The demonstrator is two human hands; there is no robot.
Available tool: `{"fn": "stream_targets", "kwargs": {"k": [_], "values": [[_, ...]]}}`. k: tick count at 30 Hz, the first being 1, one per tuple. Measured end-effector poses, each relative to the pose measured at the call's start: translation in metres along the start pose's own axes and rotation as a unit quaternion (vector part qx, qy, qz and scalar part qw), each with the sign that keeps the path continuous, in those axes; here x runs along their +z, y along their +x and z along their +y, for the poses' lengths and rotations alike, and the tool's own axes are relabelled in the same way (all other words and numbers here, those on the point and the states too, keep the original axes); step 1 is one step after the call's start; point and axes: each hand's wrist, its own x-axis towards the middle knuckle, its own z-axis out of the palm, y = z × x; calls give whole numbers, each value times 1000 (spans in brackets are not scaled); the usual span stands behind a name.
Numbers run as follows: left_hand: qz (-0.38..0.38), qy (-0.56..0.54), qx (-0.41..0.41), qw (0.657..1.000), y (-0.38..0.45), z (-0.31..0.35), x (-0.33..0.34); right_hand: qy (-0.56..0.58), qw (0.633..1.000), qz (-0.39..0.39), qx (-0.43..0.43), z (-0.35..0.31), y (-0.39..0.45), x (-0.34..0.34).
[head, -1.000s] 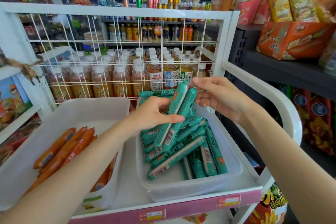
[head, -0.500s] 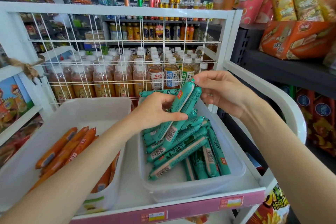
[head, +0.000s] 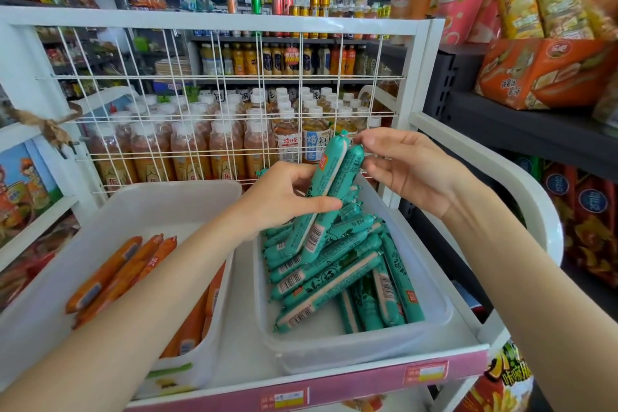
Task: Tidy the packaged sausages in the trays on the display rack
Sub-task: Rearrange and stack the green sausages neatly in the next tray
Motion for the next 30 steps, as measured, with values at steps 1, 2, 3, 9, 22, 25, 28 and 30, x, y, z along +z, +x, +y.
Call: {"fn": "stream_targets", "kwargs": {"k": [1, 2, 3, 9, 22, 25, 28, 30], "values": [[3, 0, 0, 1000, 0, -1, 0, 9, 1000, -3, 0, 0, 0, -1], [8, 0, 1, 1000, 1, -1, 0, 19, 1000, -4, -1, 1, 0, -1], [12, 1, 1, 1000, 1, -1, 0, 28, 1000, -2, -4, 1, 1, -1], [56, -43, -37, 997, 4, 2, -2, -13, 998, 33, -43, 11, 5, -6], [296, -380, -190, 856, 30, -3, -31, -343, 931, -16, -125, 38, -5, 9], [296, -366, -182, 864, 32, 0, -29, -383, 908, -4, -167, 39, -4, 11], [290, -332, -173, 881, 34, 3, -27, -424, 883, 1, -202, 42, -4, 9], [287, -308, -171, 891, 35, 4, -27, -448, 867, 2, -218, 44, -4, 8]]}}
